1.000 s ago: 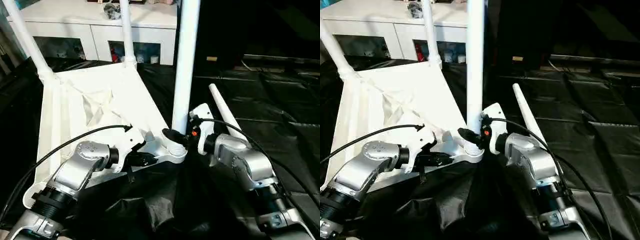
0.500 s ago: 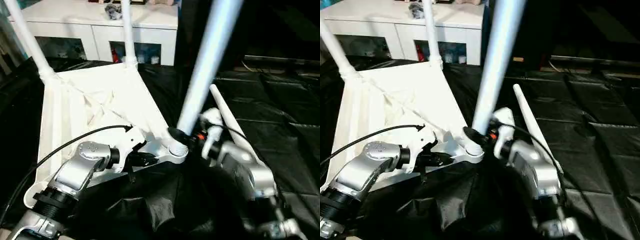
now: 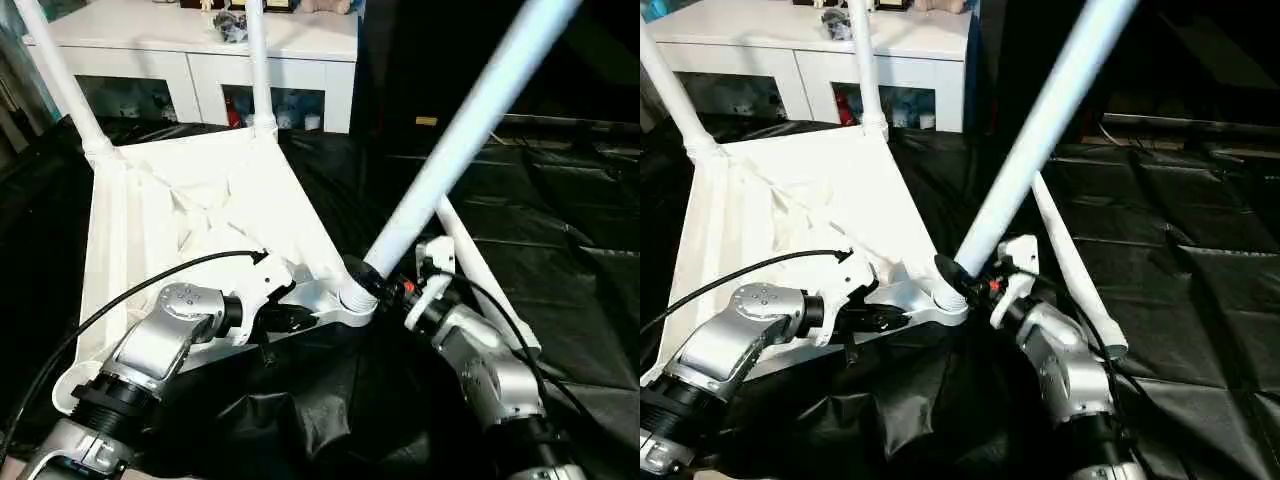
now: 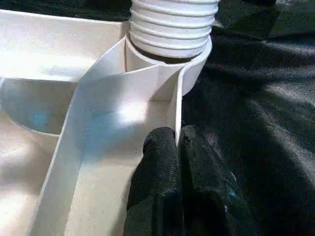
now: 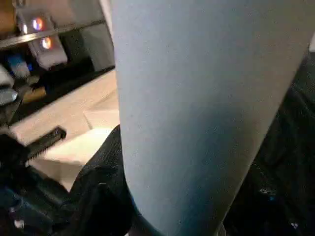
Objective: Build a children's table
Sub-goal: Insert table leg to table base
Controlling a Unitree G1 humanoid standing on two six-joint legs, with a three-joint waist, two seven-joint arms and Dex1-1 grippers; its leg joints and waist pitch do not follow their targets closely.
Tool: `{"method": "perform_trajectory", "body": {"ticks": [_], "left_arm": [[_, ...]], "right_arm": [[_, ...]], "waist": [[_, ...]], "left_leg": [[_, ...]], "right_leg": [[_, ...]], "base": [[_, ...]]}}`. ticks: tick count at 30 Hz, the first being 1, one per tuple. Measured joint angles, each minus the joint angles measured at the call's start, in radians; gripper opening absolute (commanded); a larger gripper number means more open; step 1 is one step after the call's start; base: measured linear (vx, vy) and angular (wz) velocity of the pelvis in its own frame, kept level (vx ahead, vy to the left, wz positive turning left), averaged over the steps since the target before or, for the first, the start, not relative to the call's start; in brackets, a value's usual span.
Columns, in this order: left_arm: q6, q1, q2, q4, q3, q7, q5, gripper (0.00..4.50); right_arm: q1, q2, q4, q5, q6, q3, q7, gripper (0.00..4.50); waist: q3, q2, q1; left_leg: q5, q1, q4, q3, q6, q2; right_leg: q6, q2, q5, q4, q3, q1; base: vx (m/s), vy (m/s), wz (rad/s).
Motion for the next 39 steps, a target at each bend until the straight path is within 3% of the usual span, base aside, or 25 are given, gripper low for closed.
{"method": "perform_trajectory", "body": {"ticks": [4, 9, 18, 24, 33, 39], "left_arm": [[-0.012, -0.001, 0.0, 0.01, 0.0, 0.003, 0.004, 0.0], [-0.015, -0.001, 0.0, 0.016, 0.003, 0.006, 0.008, 0.0], [-0.029, -0.002, 0.009, 0.025, 0.004, -0.005, 0.008, 0.0], [-0.057, -0.002, 0.033, 0.035, 0.006, -0.04, 0.011, 0.0], [-0.084, 0.001, 0.093, 0.008, -0.031, -0.137, 0.011, 0.0], [-0.084, 0.001, 0.114, -0.015, -0.045, -0.178, 0.012, 0.0]], "right_arm": [[-0.003, -0.032, -0.032, -0.071, -0.012, 0.048, -0.01, 1.91], [-0.028, -0.049, -0.03, -0.109, 0.001, 0.079, -0.008, 1.91], [-0.12, -0.08, 0.061, -0.11, 0.033, 0.102, 0.094, 1.91], [-0.204, -0.09, 0.172, -0.107, 0.029, 0.113, 0.205, 1.91], [-0.239, -0.148, 0.185, -0.13, 0.008, 0.185, 0.403, 1.91], [-0.241, -0.169, 0.182, -0.13, 0.0, 0.202, 0.494, 1.91]], "waist": [[0.0, 0.001, -0.002], [0.0, 0.001, -0.003], [0.0, 0.0, -0.006], [0.0, 0.0, -0.009], [-0.005, -0.008, 0.003], [-0.006, -0.01, 0.01]], "left_leg": [[0.0, 0.002, 0.0, 0.0, 0.0, 0.0], [0.0, 0.005, 0.0, -0.002, 0.0, -0.001], [0.0, 0.007, 0.0, -0.005, 0.0, -0.001], [0.0, 0.007, -0.001, -0.017, 0.0, -0.002], [-0.002, 0.012, -0.005, -0.019, -0.002, -0.002], [-0.002, 0.012, -0.008, -0.019, -0.002, -0.002]], "right_leg": [[0.0, 0.0, 0.0, 0.0, 0.0, 0.001], [0.001, 0.0, -0.001, -0.003, -0.001, 0.001], [0.001, 0.0, -0.001, -0.004, -0.002, 0.001], [0.001, 0.0, -0.001, -0.013, -0.011, 0.002], [-0.003, 0.0, 0.001, -0.015, -0.013, 0.01], [-0.003, 0.0, 0.002, -0.015, -0.013, 0.013]], "base": [[0.0, 0.0, 0.0], [0.0, 0.0, 0.0], [0.0, 0.0, 0.0], [0.0, 0.0, 0.0], [0.0, 0.0, 0.0], [0.0, 0.0, 0.0]]}}
